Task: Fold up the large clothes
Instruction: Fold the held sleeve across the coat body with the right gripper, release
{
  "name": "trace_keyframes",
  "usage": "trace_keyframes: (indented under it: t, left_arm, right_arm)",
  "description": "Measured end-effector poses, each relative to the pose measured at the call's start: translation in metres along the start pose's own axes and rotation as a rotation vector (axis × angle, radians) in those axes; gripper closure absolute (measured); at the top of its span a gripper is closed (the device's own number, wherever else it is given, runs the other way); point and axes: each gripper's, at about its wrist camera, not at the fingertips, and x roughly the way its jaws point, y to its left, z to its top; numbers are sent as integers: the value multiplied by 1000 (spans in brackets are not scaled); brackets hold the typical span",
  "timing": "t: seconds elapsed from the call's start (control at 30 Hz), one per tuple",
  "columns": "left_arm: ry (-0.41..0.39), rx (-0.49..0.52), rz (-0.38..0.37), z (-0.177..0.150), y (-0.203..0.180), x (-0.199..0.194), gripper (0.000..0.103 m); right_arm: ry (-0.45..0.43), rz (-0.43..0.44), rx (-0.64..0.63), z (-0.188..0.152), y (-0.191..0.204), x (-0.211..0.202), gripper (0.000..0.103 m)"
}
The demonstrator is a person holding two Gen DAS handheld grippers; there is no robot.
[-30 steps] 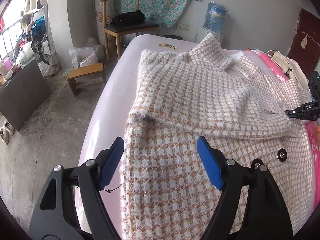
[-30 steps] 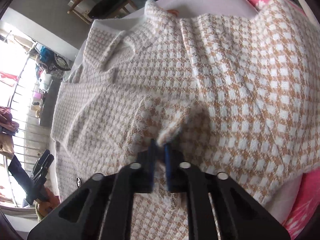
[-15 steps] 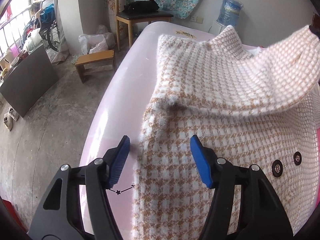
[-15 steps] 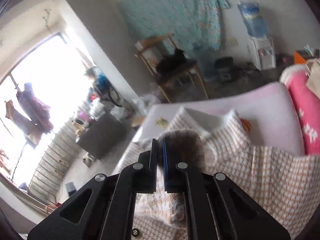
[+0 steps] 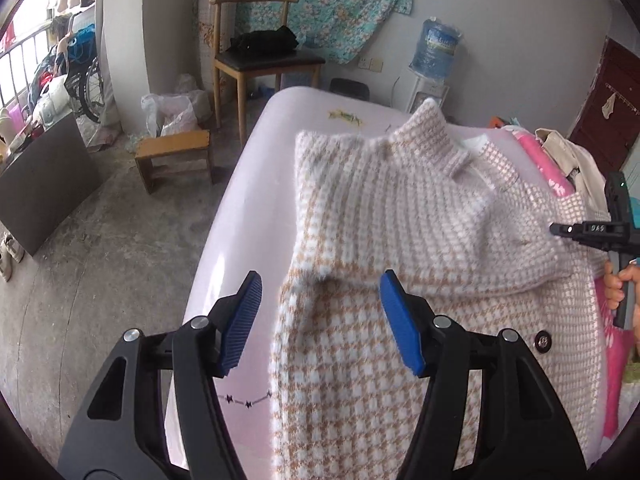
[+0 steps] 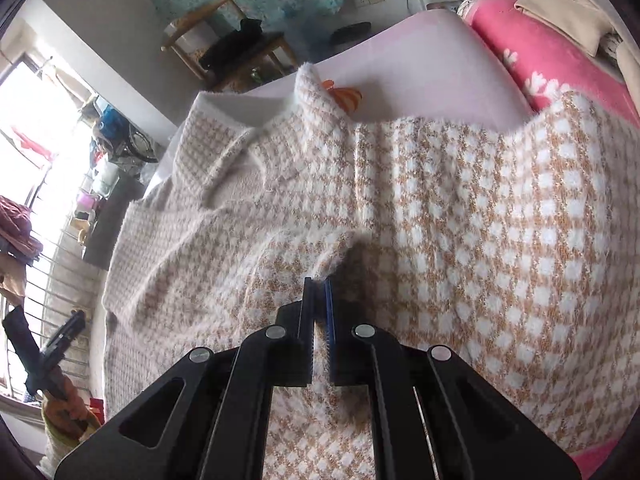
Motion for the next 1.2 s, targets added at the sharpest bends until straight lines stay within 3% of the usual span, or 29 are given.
trace_keyframes:
  t: [0.1, 0.17, 0.27, 0.3, 0.37, 0.43, 0.47, 0.57, 0.63, 0.8, 0.93, 1.0, 1.1, 1.2]
  left_arm:
    - [30, 11, 5, 33, -5, 25, 44]
    - [69, 38, 55, 51, -11, 58, 44]
    - [119, 52, 72, 66, -14, 104, 46]
    - [137, 49, 64, 69, -16, 117, 51]
    - [157, 52, 91, 71, -17, 134, 73]
    - [125, 48, 93, 72, -15, 132, 90]
    - [108, 40, 78, 72, -13, 127, 91]
    - [57, -20, 35, 70, -1, 112, 92]
    - [45, -53, 36, 68, 5, 110, 93]
    - [45, -129, 48, 61, 13, 121, 93]
    - [52, -100, 66, 60, 6, 123, 92]
    - [67, -98, 56, 62, 6, 119, 88]
    - [50, -98, 33, 63, 6, 103, 70]
    - [6, -54, 11, 59, -3, 77, 67]
  right_arm:
    - [22, -1, 4, -1, -3, 10, 98]
    - [28, 4, 10, -1, -4, 16, 98]
    - [23, 3, -4, -4, -5, 17, 98]
    - [21, -3, -16, -4, -4, 17, 98]
    - [12, -21, -47, -2, 0, 15, 98]
    - [-14, -32, -91, 3, 10, 12, 98]
    - [-39, -21, -108, 7, 15, 8, 98]
    - [-121, 39, -125, 22, 24, -9, 98]
    - [-131, 50, -110, 30, 24, -8, 98]
    - [-49, -49, -73, 25, 7, 19, 98]
    - [-45, -41, -47, 17, -4, 17, 98]
    - [-61, -34, -50, 17, -3, 10, 98]
    - [-46, -26, -45, 20, -3, 2, 98]
    - [-76, -110, -98, 17, 6, -13, 89]
